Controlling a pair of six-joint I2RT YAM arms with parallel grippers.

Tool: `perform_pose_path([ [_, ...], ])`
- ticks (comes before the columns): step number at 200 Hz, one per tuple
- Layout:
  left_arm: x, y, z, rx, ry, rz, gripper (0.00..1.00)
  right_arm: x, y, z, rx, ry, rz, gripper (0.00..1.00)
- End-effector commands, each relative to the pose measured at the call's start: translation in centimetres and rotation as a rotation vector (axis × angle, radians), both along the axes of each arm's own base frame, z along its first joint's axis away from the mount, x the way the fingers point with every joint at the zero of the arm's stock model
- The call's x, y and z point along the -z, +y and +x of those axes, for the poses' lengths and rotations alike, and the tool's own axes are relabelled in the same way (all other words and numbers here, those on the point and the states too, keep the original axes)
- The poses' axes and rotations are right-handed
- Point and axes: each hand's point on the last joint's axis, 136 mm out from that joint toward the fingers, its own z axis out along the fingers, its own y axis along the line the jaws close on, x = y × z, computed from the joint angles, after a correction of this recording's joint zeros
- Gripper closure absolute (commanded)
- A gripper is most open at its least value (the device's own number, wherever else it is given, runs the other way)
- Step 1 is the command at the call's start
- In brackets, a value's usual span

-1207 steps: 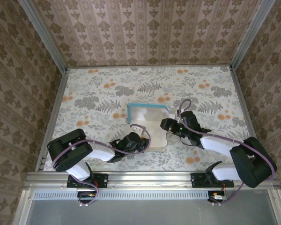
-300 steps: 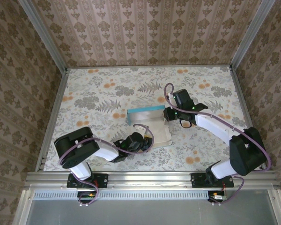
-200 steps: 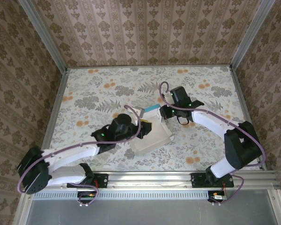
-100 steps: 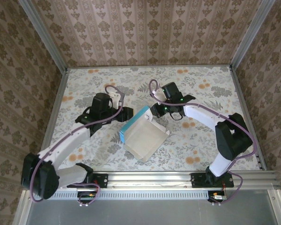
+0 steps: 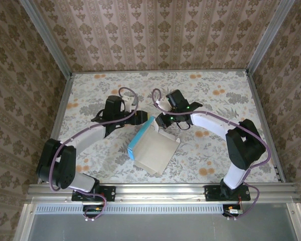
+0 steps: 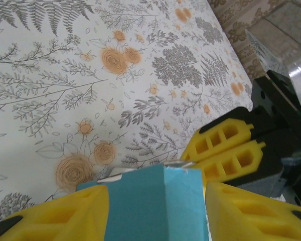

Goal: Fold the paper box

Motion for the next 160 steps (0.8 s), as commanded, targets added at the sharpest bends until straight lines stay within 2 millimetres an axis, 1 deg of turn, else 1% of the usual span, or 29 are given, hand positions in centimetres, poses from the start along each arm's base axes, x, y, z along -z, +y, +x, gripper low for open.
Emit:
perform_pose_path([
  [1,-1.1,-0.9,1.1,-0.003,-0.042,-0.072,0.47,1.0,-0.1,-0.4,-0.014,0.018,-0.051,0.89],
  [24,-0.9,-1.3,1.9,-0.012,-0.053,-0.109,0.45,0.9,0.0,-0.4,-0.014,0.015,-0.052,0.89],
  [62,0.2,-1.9,2.7,-0.009,-0.034,-0.121,0.45,1.0,0.0,-0.4,-0.011,0.015,-0.057,0.89],
  [124,2.0,-1.8,2.1,0.011,-0.025,-0.076,0.45,1.0,0.0,-0.3,-0.008,0.016,-0.056,0.89],
  [160,3.0,-2.2,1.9,0.032,-0.013,-0.062,0.45,1.0,0.1,-0.3,-0.005,0.017,-0.054,0.89],
])
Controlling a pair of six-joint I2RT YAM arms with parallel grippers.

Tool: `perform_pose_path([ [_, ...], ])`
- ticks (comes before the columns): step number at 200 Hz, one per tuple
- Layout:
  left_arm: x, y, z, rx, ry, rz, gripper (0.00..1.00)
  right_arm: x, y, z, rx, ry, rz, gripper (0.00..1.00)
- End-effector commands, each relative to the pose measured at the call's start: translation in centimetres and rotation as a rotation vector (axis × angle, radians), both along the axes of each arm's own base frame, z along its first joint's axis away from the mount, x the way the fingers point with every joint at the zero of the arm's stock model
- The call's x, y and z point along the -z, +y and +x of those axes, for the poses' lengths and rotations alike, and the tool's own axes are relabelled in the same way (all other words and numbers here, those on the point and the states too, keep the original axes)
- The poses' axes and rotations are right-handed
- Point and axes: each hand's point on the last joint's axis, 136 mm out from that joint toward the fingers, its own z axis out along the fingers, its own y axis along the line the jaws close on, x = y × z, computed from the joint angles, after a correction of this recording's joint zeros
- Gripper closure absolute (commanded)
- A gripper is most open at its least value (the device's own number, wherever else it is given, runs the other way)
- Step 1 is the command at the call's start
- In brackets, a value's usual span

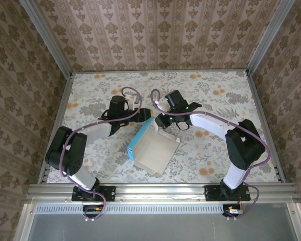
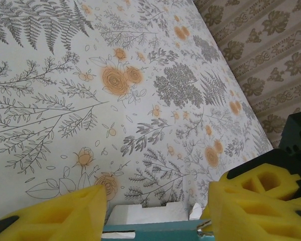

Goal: Fold the paper box

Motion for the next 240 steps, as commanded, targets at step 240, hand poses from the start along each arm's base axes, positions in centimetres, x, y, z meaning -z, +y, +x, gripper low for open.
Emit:
perform_pose_path([
  [240,2.8,-0.4,-1.8,0.099,0.016,0.057,0.44,1.1,0.0,-0.3,-0.001,0.034,-0.04,0.88],
])
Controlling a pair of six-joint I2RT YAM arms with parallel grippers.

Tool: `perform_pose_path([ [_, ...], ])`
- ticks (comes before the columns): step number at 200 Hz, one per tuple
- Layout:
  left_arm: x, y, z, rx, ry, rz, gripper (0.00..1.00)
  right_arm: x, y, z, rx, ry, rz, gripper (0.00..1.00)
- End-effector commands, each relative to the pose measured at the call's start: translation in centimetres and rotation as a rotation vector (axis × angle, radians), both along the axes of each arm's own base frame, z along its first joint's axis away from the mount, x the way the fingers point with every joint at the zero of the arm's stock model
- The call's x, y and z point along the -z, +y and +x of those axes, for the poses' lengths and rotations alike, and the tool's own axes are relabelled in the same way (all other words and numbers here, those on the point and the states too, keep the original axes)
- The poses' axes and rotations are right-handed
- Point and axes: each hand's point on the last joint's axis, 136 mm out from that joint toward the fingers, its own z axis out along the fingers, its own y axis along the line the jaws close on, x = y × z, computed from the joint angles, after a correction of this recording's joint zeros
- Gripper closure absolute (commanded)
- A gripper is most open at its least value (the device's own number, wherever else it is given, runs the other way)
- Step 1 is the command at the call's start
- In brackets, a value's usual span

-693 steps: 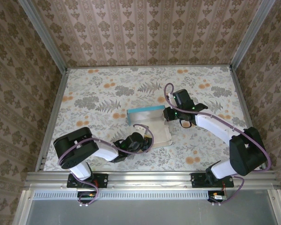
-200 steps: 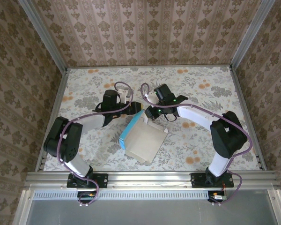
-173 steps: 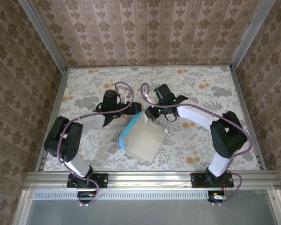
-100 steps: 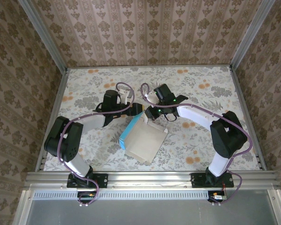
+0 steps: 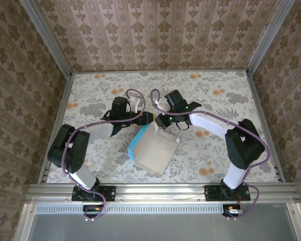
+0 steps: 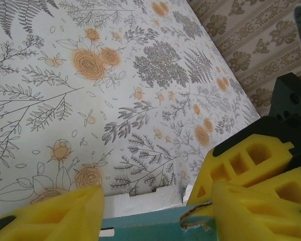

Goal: Fold the paper box

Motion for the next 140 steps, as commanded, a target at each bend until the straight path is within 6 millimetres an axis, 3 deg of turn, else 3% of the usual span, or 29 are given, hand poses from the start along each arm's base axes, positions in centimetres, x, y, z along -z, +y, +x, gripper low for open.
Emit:
perform_pose_path([
  [1,2.2,0.9,-0.2,-0.026,0.045,0.059,0.44,0.9,0.0,-0.2,-0.001,0.023,-0.03,0.88],
  [39,2.1,1.2,0.1,-0.038,0.044,0.054,0.44,0.7,0.2,-0.4,0.009,0.034,-0.001,0.83],
  [92,2.1,1.1,-0.4,-0.02,0.042,0.042,0.44,-1.6,0.3,-1.5,0.017,0.033,0.111,0.72],
  [140,1.9,1.2,-0.6,-0.009,0.045,0.033,0.44,-2.9,-2.5,-3.1,0.049,0.034,0.207,0.67],
])
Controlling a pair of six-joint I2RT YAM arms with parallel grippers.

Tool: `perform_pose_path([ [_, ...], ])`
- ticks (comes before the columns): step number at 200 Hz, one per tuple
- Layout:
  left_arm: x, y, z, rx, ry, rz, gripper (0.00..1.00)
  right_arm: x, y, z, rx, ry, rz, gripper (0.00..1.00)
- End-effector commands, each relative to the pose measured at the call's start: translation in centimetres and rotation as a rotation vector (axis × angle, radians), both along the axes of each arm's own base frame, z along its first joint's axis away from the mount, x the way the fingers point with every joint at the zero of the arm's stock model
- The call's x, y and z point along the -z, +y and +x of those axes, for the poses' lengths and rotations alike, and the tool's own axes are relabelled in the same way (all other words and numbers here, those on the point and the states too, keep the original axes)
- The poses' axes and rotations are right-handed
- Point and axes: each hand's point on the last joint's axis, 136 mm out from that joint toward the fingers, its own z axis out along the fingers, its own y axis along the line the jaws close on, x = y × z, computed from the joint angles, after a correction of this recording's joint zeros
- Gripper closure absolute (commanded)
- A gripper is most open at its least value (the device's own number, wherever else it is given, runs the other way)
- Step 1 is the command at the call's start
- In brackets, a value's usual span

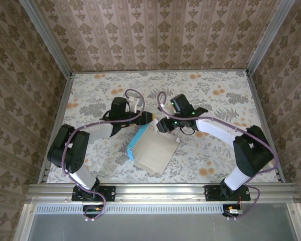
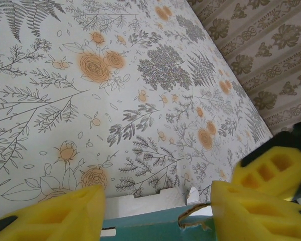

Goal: Fold the paper box

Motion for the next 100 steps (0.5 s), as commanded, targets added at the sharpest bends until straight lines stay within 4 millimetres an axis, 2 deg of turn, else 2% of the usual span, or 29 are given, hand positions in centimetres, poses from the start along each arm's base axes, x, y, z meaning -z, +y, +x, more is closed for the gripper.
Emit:
perform_pose_path([
  [1,1.8,0.8,-0.9,0.005,0.05,0.033,0.44,-2.0,-1.0,-0.3,0.018,-0.021,0.1,0.67],
  [20,1.5,0.6,-0.9,0.014,0.051,0.019,0.44,-1.1,-2.2,0.5,0.053,-0.01,0.111,0.67],
  [32,1.3,0.6,-0.9,0.018,0.051,0.013,0.44,-0.6,-2.3,1.1,0.062,-0.014,0.11,0.67],
  [42,1.2,0.5,-1.0,0.02,0.054,0.008,0.44,-0.2,-2.0,1.7,0.065,-0.016,0.108,0.67],
  [47,1.0,1.4,-0.1,-0.007,0.051,0.002,0.44,0.1,-1.9,1.9,0.066,-0.014,0.109,0.66],
  [68,1.0,1.5,-0.2,-0.012,0.057,-0.004,0.44,0.8,-1.1,3.0,0.071,-0.01,0.126,0.65],
  [100,1.0,1.6,0.0,-0.015,0.06,-0.006,0.44,1.7,0.3,3.4,0.055,-0.015,0.126,0.63],
])
